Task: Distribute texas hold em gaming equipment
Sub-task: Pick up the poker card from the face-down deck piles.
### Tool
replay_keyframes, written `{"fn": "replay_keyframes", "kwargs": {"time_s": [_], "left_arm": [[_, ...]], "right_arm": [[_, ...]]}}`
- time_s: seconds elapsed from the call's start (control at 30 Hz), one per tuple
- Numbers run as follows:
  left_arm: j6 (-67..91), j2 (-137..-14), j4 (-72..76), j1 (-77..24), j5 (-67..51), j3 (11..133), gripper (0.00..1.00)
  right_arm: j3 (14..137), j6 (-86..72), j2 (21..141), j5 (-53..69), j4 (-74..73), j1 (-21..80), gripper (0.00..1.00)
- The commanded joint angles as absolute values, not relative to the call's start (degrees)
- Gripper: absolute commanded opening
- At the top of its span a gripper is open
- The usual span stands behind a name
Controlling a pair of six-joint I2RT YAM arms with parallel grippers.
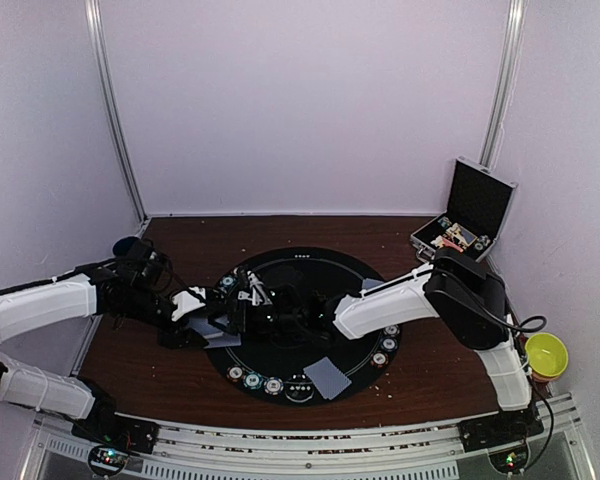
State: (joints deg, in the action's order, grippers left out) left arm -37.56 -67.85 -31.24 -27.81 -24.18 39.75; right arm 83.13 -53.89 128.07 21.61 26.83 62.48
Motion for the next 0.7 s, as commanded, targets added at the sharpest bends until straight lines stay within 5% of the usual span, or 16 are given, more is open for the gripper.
{"fn": "replay_keyframes", "kwargs": {"time_s": [0.0, 0.37, 0.67], "left_arm": [[-37.27, -67.73, -28.88, -28.06, -25.41, 39.77, 0.53], [-37.09, -68.16, -28.31, -28.12, -24.76, 39.46, 0.53], [-37.09, -68.37, -28.13, -28.07, -24.69, 39.46, 0.53]], "right_arm": [[81.00, -53.45, 125.89, 20.84, 27.26, 61.24, 0.54], [77.58, -53.44, 120.70, 21.96, 29.77, 61.44, 0.52], [78.40, -53.88, 121.01, 23.09, 30.63, 62.01, 0.34]]}}
